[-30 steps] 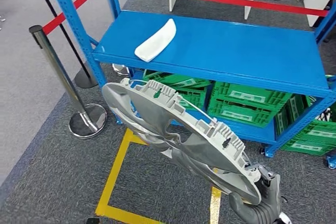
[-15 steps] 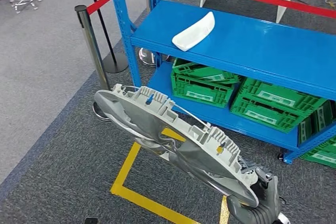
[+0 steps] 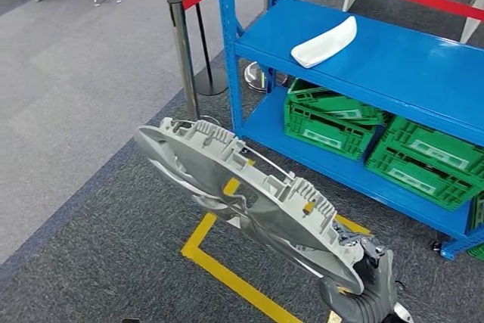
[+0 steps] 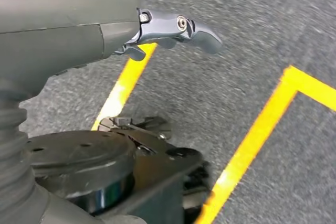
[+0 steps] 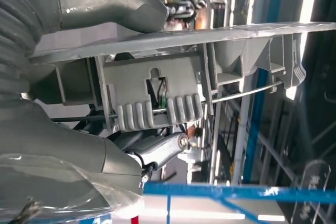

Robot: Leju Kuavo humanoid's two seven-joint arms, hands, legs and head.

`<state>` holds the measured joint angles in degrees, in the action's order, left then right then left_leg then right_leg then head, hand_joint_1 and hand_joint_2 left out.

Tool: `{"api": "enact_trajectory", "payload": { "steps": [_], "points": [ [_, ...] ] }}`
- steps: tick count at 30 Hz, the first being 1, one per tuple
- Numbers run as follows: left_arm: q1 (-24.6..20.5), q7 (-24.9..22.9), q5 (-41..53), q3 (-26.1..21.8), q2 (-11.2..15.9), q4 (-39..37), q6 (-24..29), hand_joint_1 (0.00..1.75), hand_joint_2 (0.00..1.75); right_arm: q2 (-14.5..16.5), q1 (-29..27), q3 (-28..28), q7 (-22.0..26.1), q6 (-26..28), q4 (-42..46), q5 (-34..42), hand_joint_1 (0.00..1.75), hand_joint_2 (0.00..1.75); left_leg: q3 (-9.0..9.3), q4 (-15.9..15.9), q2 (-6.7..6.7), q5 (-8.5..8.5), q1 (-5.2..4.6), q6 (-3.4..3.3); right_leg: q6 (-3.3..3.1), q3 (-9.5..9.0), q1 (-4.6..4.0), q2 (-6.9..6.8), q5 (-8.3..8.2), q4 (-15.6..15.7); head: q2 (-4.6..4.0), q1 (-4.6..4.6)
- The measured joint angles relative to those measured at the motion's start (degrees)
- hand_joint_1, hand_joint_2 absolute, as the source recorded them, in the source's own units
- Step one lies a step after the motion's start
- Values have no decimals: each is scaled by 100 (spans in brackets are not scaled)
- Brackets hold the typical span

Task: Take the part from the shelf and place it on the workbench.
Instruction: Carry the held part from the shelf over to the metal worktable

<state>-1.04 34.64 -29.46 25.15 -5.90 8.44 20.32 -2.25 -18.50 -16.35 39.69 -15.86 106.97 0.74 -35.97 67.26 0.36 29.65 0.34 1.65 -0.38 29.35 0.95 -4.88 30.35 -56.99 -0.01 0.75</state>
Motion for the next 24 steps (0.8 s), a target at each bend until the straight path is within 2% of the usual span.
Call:
{"api": "enact_trajectory", "payload": {
  "steps": [1, 2, 3, 4, 5, 6, 7, 8, 10, 11, 12, 13, 14, 15, 17, 19, 20, 21, 22, 24],
  "points": [
    [-3, 10, -18, 5, 5, -7, -7, 0, 175, -1, 17, -22, 0, 10, -1, -9, 175, 175, 279, -430, 110, -97, -22, -30, 15, 6, -6, -62, -8, -3, 0, -1],
    [-7, 22, -36, 7, 12, -14, -13, 0, 175, -3, 38, -46, 0, 22, -2, -16, 175, 175, 480, -769, 210, -159, -51, -74, 38, 10, -11, -121, -20, -3, 0, -5],
    [-11, 32, -58, 9, 19, -22, -19, 0, 175, -5, 61, -73, 0, 31, -5, -22, 175, 175, 589, -979, 281, -174, -86, -120, 64, 15, -14, -176, -34, -2, 0, -4],
    [-11, 38, -82, 10, 26, -34, -21, 0, 175, -6, 86, -98, 0, 38, -9, -27, 175, 175, 604, -1058, 301, -160, -119, -162, 95, 21, -15, -230, -52, 4, 1, -3],
    [-7, 41, -102, 10, 32, -49, -20, 0, 175, -8, 112, -122, 0, 42, -12, -32, 175, 175, 575, -1086, 260, -187, -134, -206, 129, 16, -10, -278, -69, 17, 1, 2],
    [1, 41, -121, 10, 37, -61, -17, 0, 175, -13, 139, -145, 0, 43, -15, -41, 175, 175, 572, -1133, 210, -222, -129, -245, 160, 26, -1, -258, -53, 16, 0, 4],
    [5, 41, -137, 10, 43, -70, -14, 0, 175, -19, 161, -165, 0, 45, -19, -51, 175, 175, 573, -1181, 162, -265, -118, -288, 183, 58, 7, -150, 6, -32, 0, 0],
    [2, 41, -154, 11, 46, -75, -8, 0, 175, -28, 175, -185, 0, 51, -24, -60, 175, 175, 572, -1228, 111, -312, -104, -334, 197, 137, 13, 20, 132, -195, -1, -13],
    [-12, 41, -175, 14, 45, -83, 6, 0, 175, -54, 174, -214, 2, 73, -42, -71, 175, 175, 528, -1245, -12, -374, -98, -394, 203, 457, 16, 372, 514, -897, -1, -37],
    [-18, 41, -183, 16, 41, -88, 13, 0, 175, -68, 165, -223, 2, 84, -52, -74, 175, 175, 492, -1229, -81, -391, -104, -407, 207, 638, 13, 451, 675, -1302, -2, -43],
    [-18, 41, -184, 20, 38, -95, 18, 0, 175, -83, 154, -227, 1, 92, -63, -79, 175, 175, 461, -1210, -158, -403, -109, -410, 211, 762, 10, 479, 737, -1574, -1, -42],
    [-14, 41, -185, 24, 36, -102, 21, 0, 175, -97, 145, -232, -2, 94, -74, -85, 175, 175, 435, -1187, -235, -413, -112, -407, 212, 793, 8, 487, 691, -1643, -1, -42],
    [-9, 41, -185, 28, 34, -108, 25, 0, 175, -109, 139, -238, -4, 96, -81, -90, 175, 175, 413, -1157, -313, -417, -111, -402, 211, 700, 11, 498, 533, -1458, 0, -42],
    [-5, 43, -186, 33, 33, -113, 29, 0, 175, -120, 135, -245, -5, 99, -85, -92, 175, 175, 391, -1119, -392, -418, -108, -393, 206, 522, 19, 543, 321, -1104, 1, -43],
    [-7, 49, -187, 43, 28, -119, 38, 0, 175, -139, 129, -262, -2, 112, -83, -93, 175, 175, 312, -1003, -537, -404, -113, -354, 195, 177, 49, 794, 72, -394, 1, -37],
    [-9, 58, -189, 49, 26, -126, 51, 0, 175, -155, 108, -273, 4, 126, -76, -99, 175, 175, 201, -916, -663, -415, -104, -279, 180, 66, 53, 949, 67, -154, 1, -40],
    [-3, 62, -190, 50, 25, -136, 58, 0, 175, -159, 96, -279, 4, 136, -73, -108, 175, 175, 154, -898, -727, -436, -92, -237, 159, 67, 48, 906, 55, -143, 0, -43],
    [6, 64, -190, 52, 29, -153, 65, 0, 175, -164, 90, -286, 2, 151, -73, -117, 175, 175, 123, -890, -740, -450, -81, -199, 126, 70, 48, 836, 32, -143, 0, -53],
    [14, 67, -190, 60, 27, -172, 73, 0, 175, -168, 87, -296, -1, 173, -74, -124, 175, 175, 85, -834, -664, -413, -83, -163, 90, 75, 52, 764, 8, -136, -1, -40],
    [6, 76, -187, 93, 25, -204, 93, 0, 175, -173, 72, -317, 1, 212, -74, -126, 175, 175, -95, -421, -364, -139, -83, -99, 44, 80, 59, 592, -22, -119, 0, 6]
  ]
}}
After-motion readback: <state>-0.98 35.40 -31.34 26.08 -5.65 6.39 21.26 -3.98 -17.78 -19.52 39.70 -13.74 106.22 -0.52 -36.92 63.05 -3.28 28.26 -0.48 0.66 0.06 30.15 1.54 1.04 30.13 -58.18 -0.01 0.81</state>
